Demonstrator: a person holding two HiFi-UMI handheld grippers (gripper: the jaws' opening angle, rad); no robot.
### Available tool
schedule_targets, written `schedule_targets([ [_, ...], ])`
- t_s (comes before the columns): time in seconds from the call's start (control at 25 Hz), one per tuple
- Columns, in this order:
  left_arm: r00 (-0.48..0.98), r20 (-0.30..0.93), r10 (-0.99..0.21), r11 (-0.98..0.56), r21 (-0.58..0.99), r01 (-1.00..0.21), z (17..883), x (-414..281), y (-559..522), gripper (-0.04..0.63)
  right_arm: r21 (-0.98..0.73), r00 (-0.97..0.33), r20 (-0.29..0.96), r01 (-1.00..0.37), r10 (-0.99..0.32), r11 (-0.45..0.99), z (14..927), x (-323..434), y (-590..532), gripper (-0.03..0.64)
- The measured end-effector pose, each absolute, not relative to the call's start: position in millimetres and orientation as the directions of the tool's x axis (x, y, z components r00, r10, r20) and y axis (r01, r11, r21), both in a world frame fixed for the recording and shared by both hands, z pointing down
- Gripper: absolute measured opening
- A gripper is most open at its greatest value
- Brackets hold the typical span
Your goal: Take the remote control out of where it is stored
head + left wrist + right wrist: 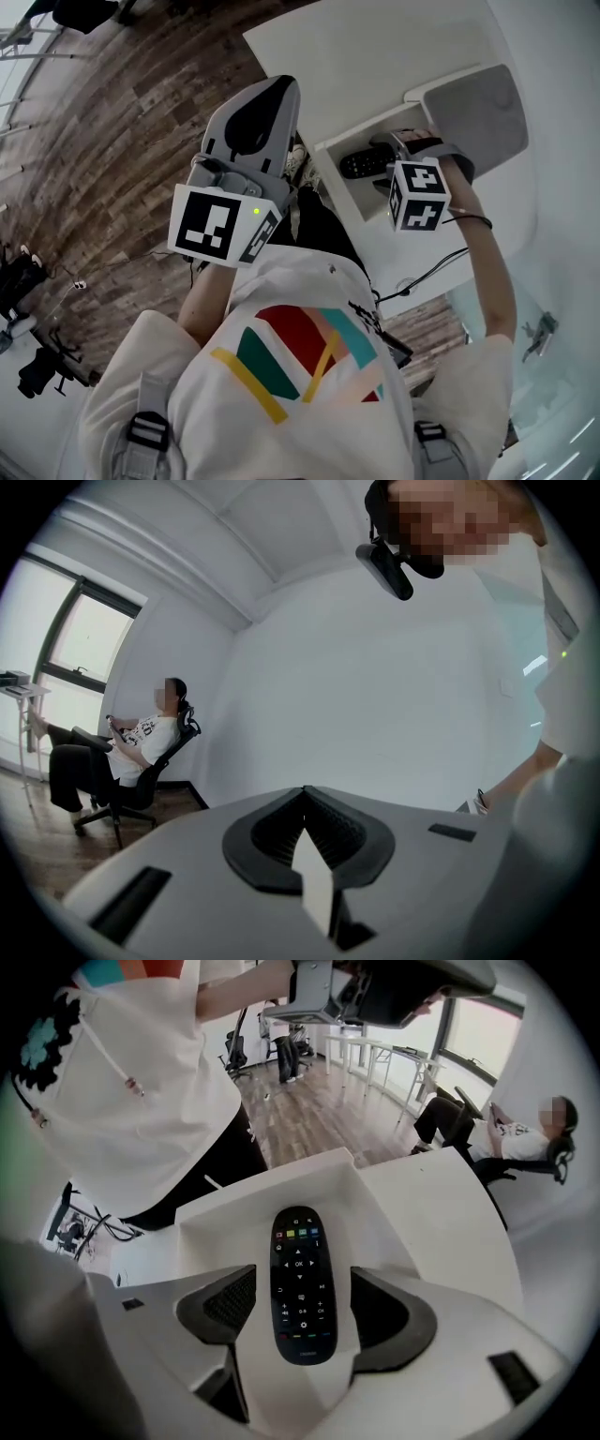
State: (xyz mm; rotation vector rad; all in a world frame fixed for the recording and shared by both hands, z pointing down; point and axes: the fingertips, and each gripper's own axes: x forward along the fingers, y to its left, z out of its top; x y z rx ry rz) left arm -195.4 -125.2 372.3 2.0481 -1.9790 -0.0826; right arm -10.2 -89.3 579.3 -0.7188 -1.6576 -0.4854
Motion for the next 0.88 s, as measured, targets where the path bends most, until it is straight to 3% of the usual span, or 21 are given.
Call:
schedule_targets([
  [0.88, 0.075, 0.198, -0.977, -0.019, 0.267, -0.964, 395.3, -192.0, -128.4, 0.008, -0.059, 0.029, 0.998, 0.754, 0.057, 0.654, 607.5, -12.9, -86.2, 0.308],
])
